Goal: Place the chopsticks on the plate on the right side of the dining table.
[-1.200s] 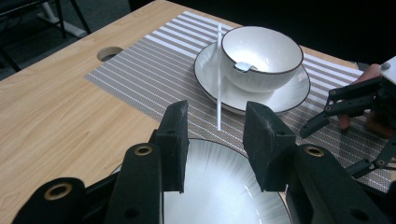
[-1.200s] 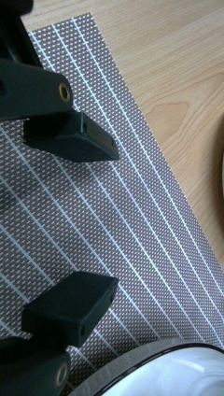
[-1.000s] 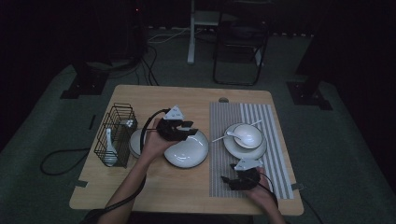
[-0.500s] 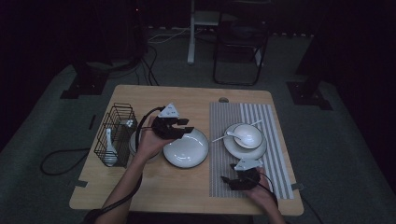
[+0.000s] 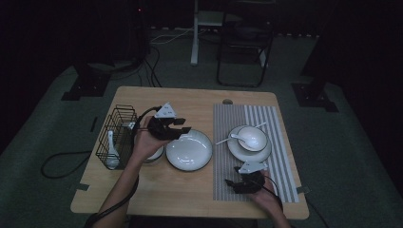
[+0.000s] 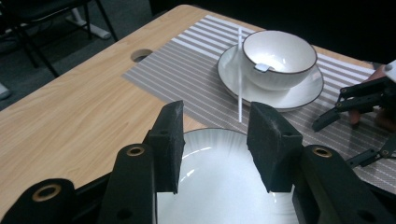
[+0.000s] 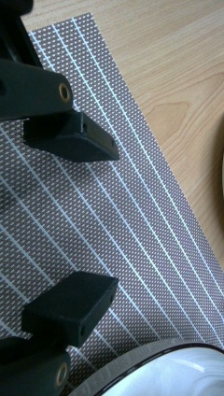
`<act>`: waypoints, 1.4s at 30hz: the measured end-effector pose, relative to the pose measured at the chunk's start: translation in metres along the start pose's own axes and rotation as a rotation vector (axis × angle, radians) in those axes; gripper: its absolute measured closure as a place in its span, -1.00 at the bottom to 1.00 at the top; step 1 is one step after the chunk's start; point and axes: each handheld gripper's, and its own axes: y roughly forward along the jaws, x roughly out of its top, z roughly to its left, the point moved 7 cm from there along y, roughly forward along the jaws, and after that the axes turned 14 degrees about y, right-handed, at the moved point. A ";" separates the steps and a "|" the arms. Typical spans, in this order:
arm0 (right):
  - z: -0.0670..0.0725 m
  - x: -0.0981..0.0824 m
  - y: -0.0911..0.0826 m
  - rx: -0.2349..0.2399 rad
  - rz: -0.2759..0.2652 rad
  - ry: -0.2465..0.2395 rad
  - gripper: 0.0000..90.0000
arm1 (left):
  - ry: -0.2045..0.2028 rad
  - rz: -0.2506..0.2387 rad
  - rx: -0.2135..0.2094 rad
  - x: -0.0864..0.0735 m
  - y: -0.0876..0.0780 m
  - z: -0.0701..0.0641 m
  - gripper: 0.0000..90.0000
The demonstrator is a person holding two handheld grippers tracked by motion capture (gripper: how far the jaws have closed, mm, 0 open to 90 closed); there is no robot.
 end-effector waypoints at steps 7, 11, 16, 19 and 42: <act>0.000 0.000 0.000 0.000 0.000 0.000 -0.26 | -0.008 0.011 0.023 -0.002 -0.009 0.006 0.27; 0.000 0.000 0.000 0.000 0.000 0.000 -0.26 | -0.007 0.012 0.033 -0.001 -0.014 0.009 0.26; 0.000 0.000 0.000 0.000 0.000 0.000 -0.26 | -0.004 0.019 0.057 0.000 -0.023 0.014 0.25; 0.000 0.000 0.000 0.000 0.000 0.000 -0.26 | -0.002 0.021 0.068 0.000 -0.029 0.017 0.25; 0.000 0.000 0.000 0.000 -0.001 0.000 -0.26 | -0.054 0.001 0.164 -0.009 -0.090 0.043 0.26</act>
